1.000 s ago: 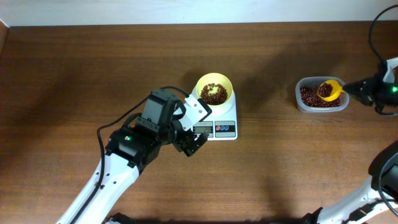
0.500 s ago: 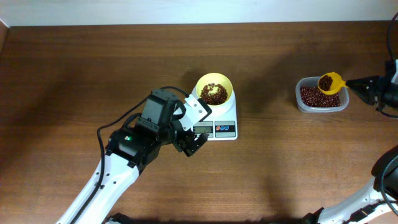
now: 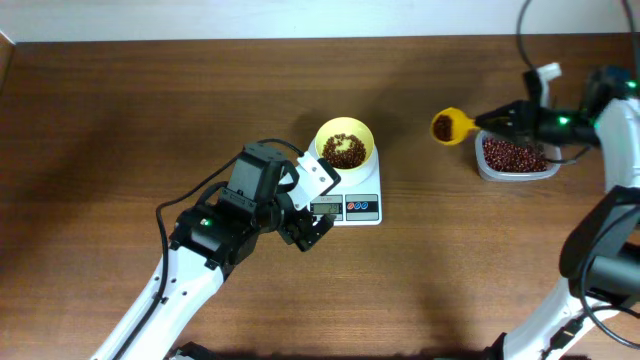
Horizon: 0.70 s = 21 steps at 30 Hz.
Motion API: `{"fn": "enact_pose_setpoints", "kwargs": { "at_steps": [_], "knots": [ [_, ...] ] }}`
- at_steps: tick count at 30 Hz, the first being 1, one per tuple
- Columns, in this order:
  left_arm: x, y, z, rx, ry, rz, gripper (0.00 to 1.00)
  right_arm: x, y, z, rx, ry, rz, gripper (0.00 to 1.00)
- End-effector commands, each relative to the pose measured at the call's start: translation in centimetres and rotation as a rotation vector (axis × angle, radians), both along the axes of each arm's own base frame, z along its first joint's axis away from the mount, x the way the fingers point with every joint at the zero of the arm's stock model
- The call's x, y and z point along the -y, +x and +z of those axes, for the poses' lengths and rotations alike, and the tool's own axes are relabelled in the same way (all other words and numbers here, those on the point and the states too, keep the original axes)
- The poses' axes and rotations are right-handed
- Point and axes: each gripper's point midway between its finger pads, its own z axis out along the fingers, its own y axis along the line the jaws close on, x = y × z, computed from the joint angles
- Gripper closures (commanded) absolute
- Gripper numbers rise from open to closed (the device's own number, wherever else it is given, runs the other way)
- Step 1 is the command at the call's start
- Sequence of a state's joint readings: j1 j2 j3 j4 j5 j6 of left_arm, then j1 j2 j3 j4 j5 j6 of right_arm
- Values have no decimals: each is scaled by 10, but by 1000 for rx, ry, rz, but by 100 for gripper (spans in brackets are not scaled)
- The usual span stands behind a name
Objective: Scoop item into bowl and weigh 50g on scale
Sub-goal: 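Lift the filled scoop and carry it left over the yellow bowl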
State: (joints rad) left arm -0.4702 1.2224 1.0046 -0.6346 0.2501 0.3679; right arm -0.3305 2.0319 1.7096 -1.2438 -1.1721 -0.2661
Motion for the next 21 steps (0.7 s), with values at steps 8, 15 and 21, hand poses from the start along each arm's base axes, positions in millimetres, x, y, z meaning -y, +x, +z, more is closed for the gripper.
{"fn": "enact_pose_setpoints", "kwargs": {
  "at_steps": [8,15,21],
  "knots": [
    [0,-1,1,14,7,-12,1,-117,-15,1,70,12,289,96],
    [0,-1,1,14,7,-12,1,-138,-18,1,105,7,340,96],
    [0,-1,1,14,7,-12,1,-138,-18,1,105,7,341,96]
  ]
}}
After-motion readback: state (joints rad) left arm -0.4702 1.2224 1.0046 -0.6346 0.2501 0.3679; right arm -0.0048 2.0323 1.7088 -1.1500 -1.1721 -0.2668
